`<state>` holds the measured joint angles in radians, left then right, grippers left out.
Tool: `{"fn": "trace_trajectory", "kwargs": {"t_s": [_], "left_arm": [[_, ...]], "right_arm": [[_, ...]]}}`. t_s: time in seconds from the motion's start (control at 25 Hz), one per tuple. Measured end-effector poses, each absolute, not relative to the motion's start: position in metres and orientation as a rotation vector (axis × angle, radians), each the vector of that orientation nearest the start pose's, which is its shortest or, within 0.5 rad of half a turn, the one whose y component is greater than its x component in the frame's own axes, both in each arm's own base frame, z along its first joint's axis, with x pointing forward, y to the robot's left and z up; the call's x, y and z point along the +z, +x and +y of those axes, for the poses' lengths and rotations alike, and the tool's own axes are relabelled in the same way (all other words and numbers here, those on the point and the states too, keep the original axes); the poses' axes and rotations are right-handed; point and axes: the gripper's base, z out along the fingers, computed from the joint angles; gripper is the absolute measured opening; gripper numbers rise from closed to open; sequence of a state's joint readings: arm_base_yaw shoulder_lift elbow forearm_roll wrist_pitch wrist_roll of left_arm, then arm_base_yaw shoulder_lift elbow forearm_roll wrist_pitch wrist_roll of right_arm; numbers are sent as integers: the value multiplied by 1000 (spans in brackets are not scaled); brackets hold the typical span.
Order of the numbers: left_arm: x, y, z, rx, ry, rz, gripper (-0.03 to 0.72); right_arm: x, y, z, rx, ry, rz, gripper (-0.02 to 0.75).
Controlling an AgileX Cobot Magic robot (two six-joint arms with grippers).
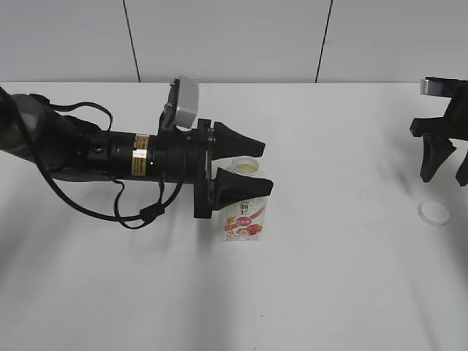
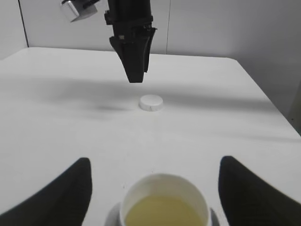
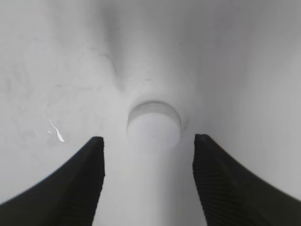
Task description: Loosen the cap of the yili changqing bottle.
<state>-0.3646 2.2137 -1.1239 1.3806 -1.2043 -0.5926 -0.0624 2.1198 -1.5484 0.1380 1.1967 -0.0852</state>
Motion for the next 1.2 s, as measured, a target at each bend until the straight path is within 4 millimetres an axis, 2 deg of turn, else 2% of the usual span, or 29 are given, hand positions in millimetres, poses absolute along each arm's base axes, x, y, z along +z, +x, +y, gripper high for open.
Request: {"fn": "trace_trajectory", "kwargs": {"t_s": [0.28, 0.48, 0.6, 0.76, 0.96, 1.08, 1.2], "left_arm": [[148, 330, -215, -1090, 1333, 1346, 512], [187, 330, -211, -1016, 1293, 1385, 512], [209, 333, -206, -903, 1254, 1449, 512], [232, 345, -189, -560, 1161, 1607, 512], [253, 360, -149, -60, 883, 1843, 512], [259, 360, -130, 34, 624, 1987, 512], [255, 358, -121, -16, 350, 2127, 512]], "right_arm": [[186, 423, -15, 202, 42, 3127, 473], [205, 426, -15, 200, 53, 3078, 473], [216, 424, -14, 199, 54, 3053, 473], [233, 420, -14, 195, 50, 3012, 473], [254, 414, -14, 190, 47, 2960, 473], [265, 410, -13, 199, 48, 2934, 473], [271, 408, -11, 222, 52, 2917, 473]]}}
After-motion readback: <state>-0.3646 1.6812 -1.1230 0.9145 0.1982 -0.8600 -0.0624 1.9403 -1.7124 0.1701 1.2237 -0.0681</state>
